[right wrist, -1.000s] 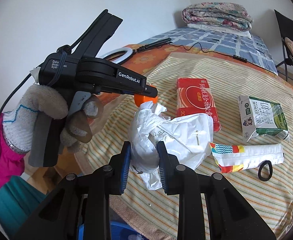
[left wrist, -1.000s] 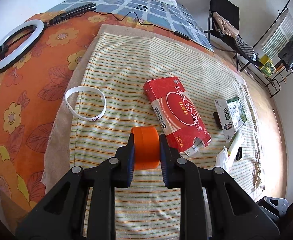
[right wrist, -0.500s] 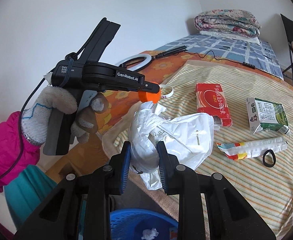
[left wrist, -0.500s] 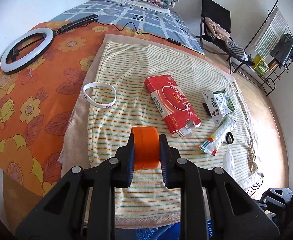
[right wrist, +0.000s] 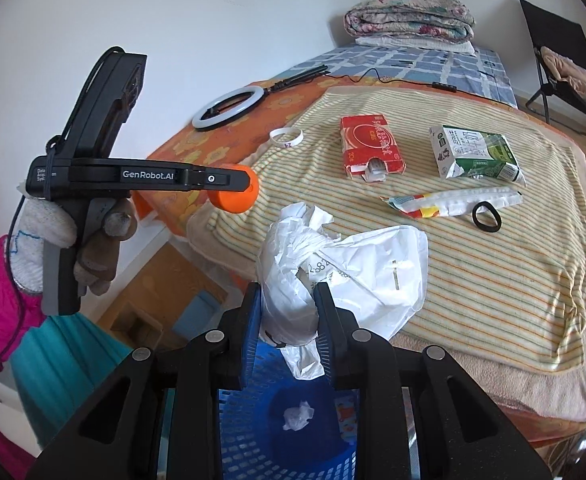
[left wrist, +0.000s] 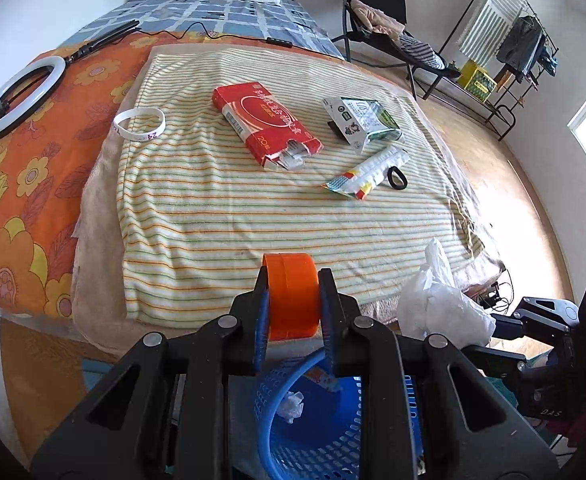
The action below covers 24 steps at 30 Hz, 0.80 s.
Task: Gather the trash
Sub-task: 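Carry cap and tissues to the blue basket and open both tools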
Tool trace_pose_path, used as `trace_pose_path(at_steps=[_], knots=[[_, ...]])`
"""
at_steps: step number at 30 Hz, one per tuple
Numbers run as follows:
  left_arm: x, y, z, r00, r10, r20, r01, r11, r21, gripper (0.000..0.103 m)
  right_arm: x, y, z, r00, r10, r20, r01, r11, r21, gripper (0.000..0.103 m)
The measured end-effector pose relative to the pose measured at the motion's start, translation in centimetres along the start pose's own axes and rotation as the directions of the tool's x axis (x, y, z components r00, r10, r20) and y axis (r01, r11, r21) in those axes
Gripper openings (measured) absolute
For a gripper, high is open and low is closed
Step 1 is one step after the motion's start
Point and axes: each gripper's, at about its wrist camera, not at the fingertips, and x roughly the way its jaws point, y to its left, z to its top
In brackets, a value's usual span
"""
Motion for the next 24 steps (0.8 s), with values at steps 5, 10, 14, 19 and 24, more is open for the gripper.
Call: trace_pose_path(at_steps=[5, 10, 14, 19, 24], knots=[[0.8, -1.8, -3.9, 0.998, -0.032, -0.062, 0.034, 0.999, 0.036, 0.021, -0.7, 0.3, -3.0, 0.999, -0.034, -0.042, 0.034, 0.999, -0.005, 0.024], [2.3, -3.1, -7.6, 0.989, -0.048, -0.139, 0.058, 0.996, 0.066, 0.021, -1.2, 0.9, -5.9, 0.995, -0.053, -0.081, 0.052, 0.999, -0.010, 0.024], [3.5, -3.9, -10.0, 0.980, -0.060, -0.192, 0.076, 0.994, 0.079, 0.021, -1.0, 1.2, -7.8, 0.991, -0.067, -0.116, 0.066, 0.998, -0.008, 0.024], [4.4, -4.7, -12.1, 0.972, -0.056, -0.228, 0.080, 0.992, 0.100, 0.021, -0.4, 1.2, -10.3, 0.983, -0.084, -0.165, 0.080, 0.996, -0.030, 0.024], [6.0, -5.0, -13.7, 0.957, -0.043, -0.287, 0.079, 0.991, 0.113, 0.021, 0.4, 1.1, -12.6, 0.974, -0.090, -0.209, 0.082, 0.996, -0.046, 0.025]])
